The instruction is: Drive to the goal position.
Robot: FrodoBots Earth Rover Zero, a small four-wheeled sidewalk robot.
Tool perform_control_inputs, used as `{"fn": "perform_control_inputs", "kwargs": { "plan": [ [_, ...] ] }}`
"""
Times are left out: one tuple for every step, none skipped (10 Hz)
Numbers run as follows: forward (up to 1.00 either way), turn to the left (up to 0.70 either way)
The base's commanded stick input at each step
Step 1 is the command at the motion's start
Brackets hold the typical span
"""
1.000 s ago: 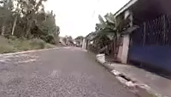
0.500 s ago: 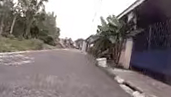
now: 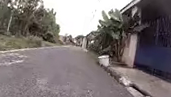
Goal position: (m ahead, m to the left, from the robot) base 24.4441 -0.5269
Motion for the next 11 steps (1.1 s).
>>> {"fn": "perform_control_inputs", "kwargs": {
  "plan": [
    [0.70,0.00],
    [0.70,0.00],
    [0.70,0.00],
    [0.70,0.00],
    [0.70,0.00],
    [0.70,0.02],
    [0.70,0.21],
    [0.70,0.08],
    [0.70,0.01],
    [0.70,0.00],
    [0.70,0.00]
  ]
}}
